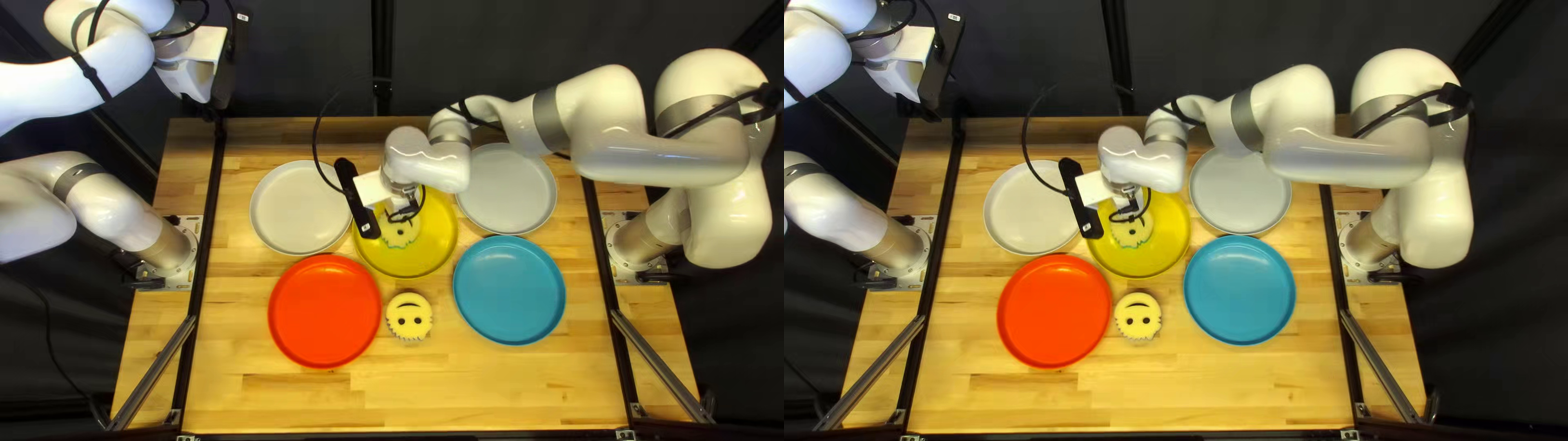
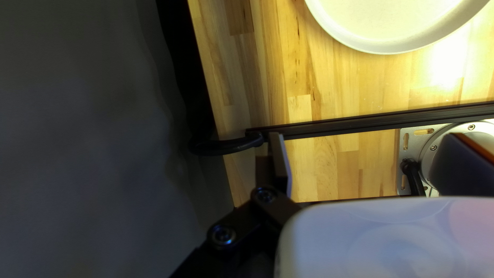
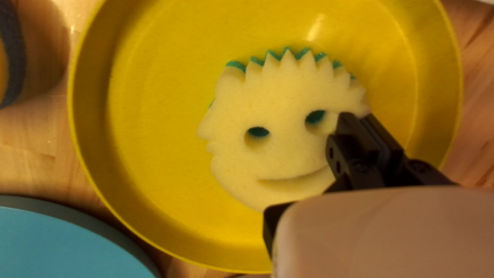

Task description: Pick up sponge and scrub the plate

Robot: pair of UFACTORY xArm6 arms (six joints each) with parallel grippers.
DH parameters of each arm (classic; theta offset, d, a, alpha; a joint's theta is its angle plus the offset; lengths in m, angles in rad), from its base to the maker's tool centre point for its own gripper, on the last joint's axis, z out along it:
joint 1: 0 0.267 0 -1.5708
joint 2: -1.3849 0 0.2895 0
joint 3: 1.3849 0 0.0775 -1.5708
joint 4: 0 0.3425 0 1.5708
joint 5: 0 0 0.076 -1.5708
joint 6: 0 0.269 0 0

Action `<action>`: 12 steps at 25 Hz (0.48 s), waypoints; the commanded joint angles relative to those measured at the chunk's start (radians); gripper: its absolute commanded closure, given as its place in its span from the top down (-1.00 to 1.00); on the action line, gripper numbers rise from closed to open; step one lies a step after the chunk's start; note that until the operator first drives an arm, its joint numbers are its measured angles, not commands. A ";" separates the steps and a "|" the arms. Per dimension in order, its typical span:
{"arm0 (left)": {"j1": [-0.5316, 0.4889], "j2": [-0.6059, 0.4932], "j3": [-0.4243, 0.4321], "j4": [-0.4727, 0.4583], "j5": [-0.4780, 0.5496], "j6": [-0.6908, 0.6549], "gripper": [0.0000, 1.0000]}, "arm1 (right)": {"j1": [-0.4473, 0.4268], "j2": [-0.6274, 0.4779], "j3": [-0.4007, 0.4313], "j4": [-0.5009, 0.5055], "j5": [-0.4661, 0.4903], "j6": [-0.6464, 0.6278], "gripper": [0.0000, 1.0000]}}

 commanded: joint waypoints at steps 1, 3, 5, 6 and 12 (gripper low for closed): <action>0.000 0.000 0.000 0.000 0.000 0.000 1.00 | 0.009 0.041 -0.065 -0.007 0.040 0.021 -1.00; 0.000 0.000 0.000 0.000 0.000 0.000 1.00 | -0.007 0.072 -0.112 -0.001 0.060 0.006 -1.00; 0.000 0.000 0.000 0.000 0.000 0.000 1.00 | -0.025 0.093 -0.153 0.004 0.078 -0.011 -1.00; 0.000 0.000 0.000 0.000 0.000 0.000 1.00 | -0.029 0.100 -0.167 0.006 0.085 -0.015 -1.00; 0.000 0.000 0.000 0.000 0.000 0.000 1.00 | -0.044 0.125 -0.211 0.014 0.099 -0.035 -1.00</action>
